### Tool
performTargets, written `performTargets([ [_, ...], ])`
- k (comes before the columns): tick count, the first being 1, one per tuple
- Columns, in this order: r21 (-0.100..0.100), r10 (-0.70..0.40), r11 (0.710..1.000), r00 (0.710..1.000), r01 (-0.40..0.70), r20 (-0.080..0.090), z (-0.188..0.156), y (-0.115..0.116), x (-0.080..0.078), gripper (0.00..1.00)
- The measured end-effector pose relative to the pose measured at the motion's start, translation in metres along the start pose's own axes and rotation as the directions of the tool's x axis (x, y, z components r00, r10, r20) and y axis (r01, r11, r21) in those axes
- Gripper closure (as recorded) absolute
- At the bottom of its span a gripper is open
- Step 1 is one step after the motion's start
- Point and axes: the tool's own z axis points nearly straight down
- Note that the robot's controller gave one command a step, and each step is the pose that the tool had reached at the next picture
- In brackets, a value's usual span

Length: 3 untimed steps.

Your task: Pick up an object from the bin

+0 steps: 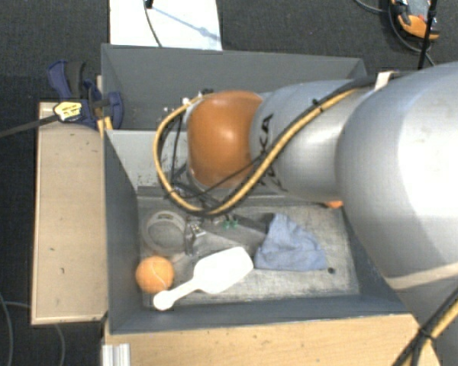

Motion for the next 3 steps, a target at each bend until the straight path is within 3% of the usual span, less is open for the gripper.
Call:
performTargets([
  [1,-0.001,0.004,1.0,1.0,-0.004,-0.002,-0.0007,0.001,0.0001,1.0],
  [3,-0.001,0.006,1.0,1.0,-0.006,-0.002,-0.0007,0.001,0.0001,1.0],
])
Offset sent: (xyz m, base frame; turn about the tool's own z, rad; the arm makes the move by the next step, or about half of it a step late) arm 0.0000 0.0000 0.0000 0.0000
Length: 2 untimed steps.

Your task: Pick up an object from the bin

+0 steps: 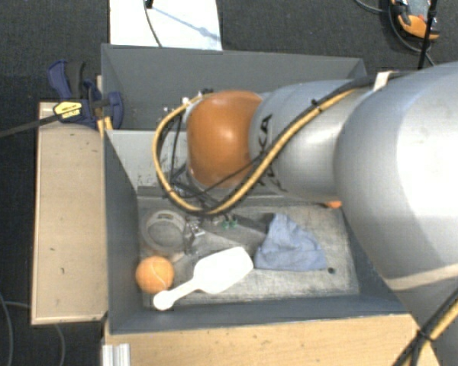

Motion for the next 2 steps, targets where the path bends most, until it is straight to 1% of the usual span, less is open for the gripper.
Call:
performTargets([
  [2,0.0,0.002,1.0,1.0,-0.002,0.0,0.0,0.0,0.0,1.0],
])
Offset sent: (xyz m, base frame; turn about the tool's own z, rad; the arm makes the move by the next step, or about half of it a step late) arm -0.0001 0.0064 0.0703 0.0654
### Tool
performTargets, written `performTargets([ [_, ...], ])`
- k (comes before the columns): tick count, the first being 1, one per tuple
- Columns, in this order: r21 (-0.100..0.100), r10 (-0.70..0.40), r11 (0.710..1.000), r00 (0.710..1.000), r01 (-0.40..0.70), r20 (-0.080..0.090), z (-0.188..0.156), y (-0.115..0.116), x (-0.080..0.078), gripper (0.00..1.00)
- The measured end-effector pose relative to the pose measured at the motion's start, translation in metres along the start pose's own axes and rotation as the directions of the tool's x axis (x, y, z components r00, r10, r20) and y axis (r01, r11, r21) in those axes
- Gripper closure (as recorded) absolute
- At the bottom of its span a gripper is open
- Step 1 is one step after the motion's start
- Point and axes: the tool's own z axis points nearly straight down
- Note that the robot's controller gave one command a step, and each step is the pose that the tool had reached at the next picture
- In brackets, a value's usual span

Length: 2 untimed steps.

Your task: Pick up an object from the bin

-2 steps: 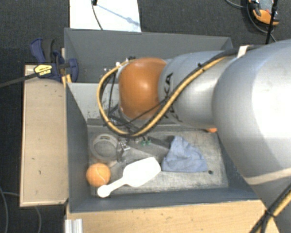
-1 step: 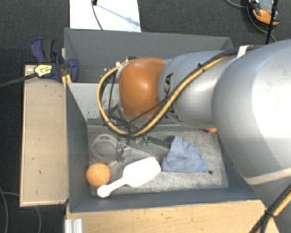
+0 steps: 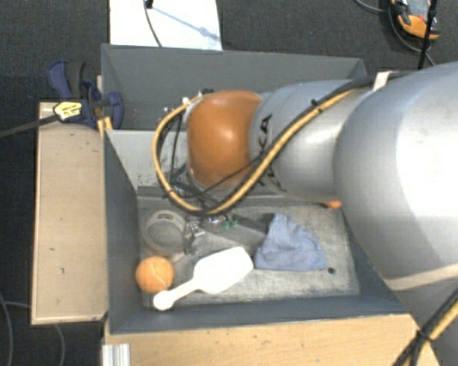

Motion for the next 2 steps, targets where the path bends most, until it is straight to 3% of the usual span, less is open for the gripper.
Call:
performTargets([
  [2,0.0,0.002,1.0,1.0,-0.002,0.0,0.0,0.0,0.0,1.0],
])
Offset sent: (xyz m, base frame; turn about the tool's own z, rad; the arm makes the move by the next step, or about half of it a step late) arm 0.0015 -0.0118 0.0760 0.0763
